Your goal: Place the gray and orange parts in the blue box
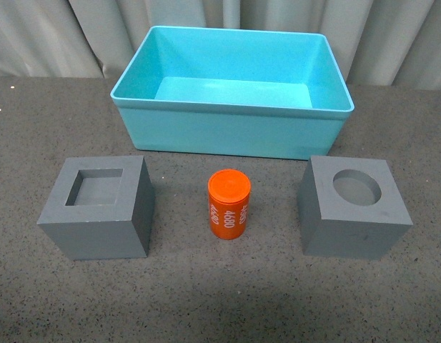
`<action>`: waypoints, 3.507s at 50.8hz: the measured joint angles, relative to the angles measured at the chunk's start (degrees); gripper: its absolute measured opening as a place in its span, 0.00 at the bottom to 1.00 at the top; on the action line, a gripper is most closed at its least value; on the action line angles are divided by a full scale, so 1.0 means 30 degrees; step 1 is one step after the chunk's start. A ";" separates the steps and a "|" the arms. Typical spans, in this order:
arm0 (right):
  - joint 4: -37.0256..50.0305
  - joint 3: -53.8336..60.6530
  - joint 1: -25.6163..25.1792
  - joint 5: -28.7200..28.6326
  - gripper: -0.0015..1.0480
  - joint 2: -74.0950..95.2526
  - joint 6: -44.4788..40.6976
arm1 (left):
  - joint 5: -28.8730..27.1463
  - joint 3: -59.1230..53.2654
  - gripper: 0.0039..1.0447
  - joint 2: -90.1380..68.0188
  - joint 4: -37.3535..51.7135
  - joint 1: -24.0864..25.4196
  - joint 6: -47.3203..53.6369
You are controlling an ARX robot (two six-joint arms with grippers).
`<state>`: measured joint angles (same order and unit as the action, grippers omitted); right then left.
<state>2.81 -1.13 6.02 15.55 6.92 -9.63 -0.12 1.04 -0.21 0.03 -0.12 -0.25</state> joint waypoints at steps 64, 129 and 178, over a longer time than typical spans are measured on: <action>0.4255 -1.1205 0.2929 -0.4095 0.46 3.1153 0.7198 | 0.0029 0.0000 0.94 0.0000 0.0000 0.0000 0.0000; 0.4087 -1.9970 0.2616 -0.6382 0.17 3.3019 0.6025 | 0.0029 0.0000 0.94 0.0007 0.0000 0.0000 0.0000; -0.5078 -2.9390 0.2790 -0.5799 0.20 4.0668 0.7242 | 0.0029 0.0000 0.94 0.0007 0.0000 0.0000 -0.0007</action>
<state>-12.43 -89.30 14.39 -1.85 128.92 12.10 -0.03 1.04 -0.19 0.03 -0.12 -0.27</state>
